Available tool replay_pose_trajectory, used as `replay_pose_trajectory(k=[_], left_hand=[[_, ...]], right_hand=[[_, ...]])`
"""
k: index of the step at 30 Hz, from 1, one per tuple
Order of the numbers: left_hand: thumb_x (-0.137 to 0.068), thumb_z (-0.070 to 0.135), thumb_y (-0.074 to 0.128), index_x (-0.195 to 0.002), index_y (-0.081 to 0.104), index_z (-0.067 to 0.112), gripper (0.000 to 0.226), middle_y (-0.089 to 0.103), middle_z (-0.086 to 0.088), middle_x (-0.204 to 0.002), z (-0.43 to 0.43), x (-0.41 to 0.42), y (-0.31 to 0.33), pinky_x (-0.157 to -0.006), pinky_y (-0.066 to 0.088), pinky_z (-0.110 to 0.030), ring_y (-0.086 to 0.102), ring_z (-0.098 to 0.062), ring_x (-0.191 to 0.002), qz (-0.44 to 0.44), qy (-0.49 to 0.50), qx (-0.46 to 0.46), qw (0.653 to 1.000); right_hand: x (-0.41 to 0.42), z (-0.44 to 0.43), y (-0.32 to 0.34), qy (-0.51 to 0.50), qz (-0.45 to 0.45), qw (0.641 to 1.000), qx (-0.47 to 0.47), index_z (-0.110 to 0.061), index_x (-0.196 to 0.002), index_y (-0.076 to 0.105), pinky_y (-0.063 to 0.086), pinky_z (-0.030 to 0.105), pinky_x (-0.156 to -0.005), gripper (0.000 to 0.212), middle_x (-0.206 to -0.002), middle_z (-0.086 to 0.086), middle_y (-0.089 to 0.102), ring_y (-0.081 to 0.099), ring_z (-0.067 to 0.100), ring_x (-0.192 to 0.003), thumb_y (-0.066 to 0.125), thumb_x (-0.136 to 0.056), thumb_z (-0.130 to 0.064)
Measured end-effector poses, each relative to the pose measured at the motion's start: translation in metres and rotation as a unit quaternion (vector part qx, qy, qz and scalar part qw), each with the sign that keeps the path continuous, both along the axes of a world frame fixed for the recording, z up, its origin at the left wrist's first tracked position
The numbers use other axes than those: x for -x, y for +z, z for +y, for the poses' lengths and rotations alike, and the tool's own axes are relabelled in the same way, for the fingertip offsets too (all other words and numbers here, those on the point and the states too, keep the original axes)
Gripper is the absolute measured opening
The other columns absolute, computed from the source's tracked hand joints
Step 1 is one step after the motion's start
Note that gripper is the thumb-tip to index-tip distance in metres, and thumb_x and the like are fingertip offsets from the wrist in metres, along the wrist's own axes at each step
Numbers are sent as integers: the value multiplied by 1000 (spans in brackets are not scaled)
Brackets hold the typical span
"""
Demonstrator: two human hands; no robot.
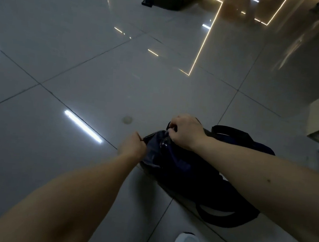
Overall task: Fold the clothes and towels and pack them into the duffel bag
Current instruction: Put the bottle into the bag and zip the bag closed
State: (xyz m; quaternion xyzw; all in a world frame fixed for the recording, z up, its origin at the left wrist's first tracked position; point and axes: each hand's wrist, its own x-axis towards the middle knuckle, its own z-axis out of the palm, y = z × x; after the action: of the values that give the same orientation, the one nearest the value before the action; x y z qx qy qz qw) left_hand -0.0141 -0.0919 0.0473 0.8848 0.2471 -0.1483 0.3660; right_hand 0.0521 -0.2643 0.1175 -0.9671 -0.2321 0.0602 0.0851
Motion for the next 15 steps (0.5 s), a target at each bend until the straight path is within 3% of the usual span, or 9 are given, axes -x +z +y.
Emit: replay_pose_trajectory(k=[4, 8, 12, 15], left_hand=[[-97, 15, 54, -98, 57, -2, 18, 64, -23, -116, 2, 0, -39, -75, 44, -37, 62, -35, -99, 67, 0, 43, 997], [-94, 25, 64, -120, 59, -5, 39, 63, -22, -119, 3, -12, -63, -80, 46, -37, 62, -34, -102, 105, 70, 143, 982], [-85, 25, 74, -98, 57, 7, 28, 62, -15, -101, 11, -26, -80, -88, 57, -42, 63, -29, -90, 114, 130, 234, 957], [-81, 16, 72, -87, 57, 7, 19, 61, -15, -87, 11, -31, -81, -72, 56, -39, 63, -27, -81, 99, 118, 229, 961]], right_hand=[[3, 10, -19, -38, 17, 999, 15, -18, -104, 73, 45, 38, -94, 24, -108, 3, 65, 52, 25, -109, 55, -90, -29], [13, 10, -21, -80, -2, 997, -11, -16, -111, 68, 42, 41, -99, 26, -118, 4, 59, 46, 26, -115, 58, -91, -29], [39, 13, -1, -139, -11, 990, 10, -19, -128, 53, 36, 43, -104, 54, -132, 4, 45, 38, 28, -122, 63, -86, -50], [63, 7, 7, -159, 33, 984, 73, -20, -141, 40, 30, 46, -110, 75, -145, 4, 35, 30, 30, -133, 61, -83, -62]])
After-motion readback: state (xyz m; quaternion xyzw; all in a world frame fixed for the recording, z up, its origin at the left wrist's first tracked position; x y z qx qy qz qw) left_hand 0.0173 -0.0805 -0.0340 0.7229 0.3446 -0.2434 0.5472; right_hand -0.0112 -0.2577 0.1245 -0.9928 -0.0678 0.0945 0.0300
